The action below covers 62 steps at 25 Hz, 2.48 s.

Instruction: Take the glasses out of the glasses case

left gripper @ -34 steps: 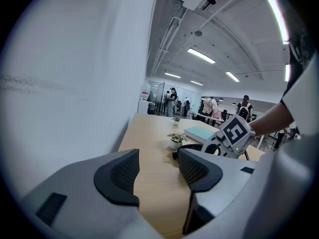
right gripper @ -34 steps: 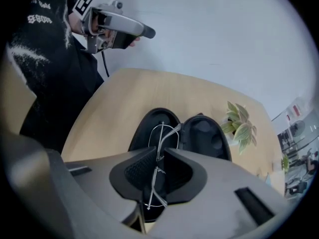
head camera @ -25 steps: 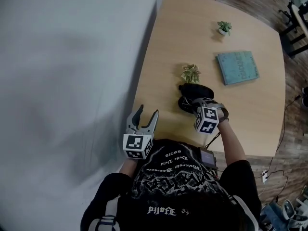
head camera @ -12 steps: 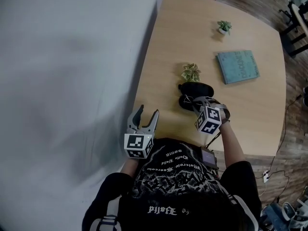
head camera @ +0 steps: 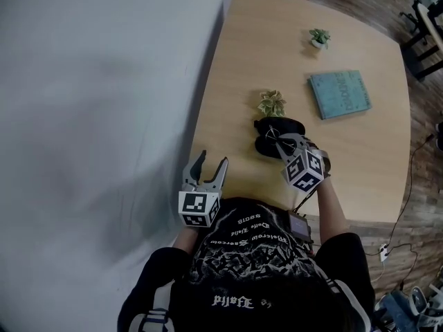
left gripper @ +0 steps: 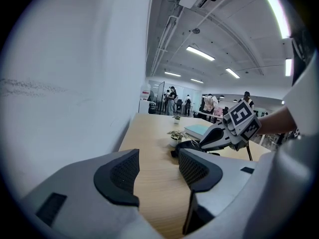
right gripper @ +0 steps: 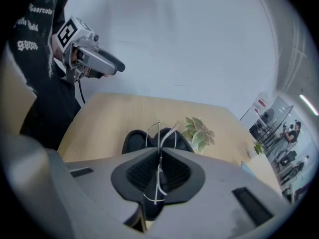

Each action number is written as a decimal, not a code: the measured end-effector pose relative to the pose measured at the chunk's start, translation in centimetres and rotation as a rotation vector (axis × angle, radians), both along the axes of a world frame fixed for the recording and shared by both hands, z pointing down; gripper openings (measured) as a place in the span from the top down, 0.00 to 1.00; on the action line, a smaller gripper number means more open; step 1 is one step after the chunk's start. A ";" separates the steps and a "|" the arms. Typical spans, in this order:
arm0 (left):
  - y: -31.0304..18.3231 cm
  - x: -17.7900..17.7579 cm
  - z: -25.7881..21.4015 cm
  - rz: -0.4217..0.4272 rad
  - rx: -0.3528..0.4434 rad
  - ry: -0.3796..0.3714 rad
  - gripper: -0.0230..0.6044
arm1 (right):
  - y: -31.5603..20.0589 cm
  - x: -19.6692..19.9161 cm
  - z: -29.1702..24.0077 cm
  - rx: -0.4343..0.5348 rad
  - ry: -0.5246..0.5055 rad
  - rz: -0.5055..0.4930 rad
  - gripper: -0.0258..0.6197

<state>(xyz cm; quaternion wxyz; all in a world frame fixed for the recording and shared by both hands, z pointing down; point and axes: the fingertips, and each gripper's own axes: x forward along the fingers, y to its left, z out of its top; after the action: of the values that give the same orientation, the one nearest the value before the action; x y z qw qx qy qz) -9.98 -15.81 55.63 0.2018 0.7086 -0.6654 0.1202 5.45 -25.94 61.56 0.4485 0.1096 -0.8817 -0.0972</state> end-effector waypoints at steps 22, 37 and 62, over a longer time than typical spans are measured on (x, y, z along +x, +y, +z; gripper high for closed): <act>1.7 1.7 -2.5 0.125 0.090 0.058 0.56 | 2.4 1.8 -11.1 0.072 -0.410 0.454 0.91; 2.9 3.5 -5.9 0.281 0.183 0.117 0.56 | 10.4 7.3 -15.2 0.149 -0.791 0.814 0.91; 5.2 4.2 -7.4 0.380 0.245 0.099 0.64 | 15.2 6.4 -14.3 0.211 -0.796 0.894 0.91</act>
<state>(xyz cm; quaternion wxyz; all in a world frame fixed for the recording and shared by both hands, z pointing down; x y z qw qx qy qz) -5.80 -10.57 48.26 0.1203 0.8454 -0.5188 0.0394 11.84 -10.69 47.27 0.0684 0.5409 -0.8360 0.0622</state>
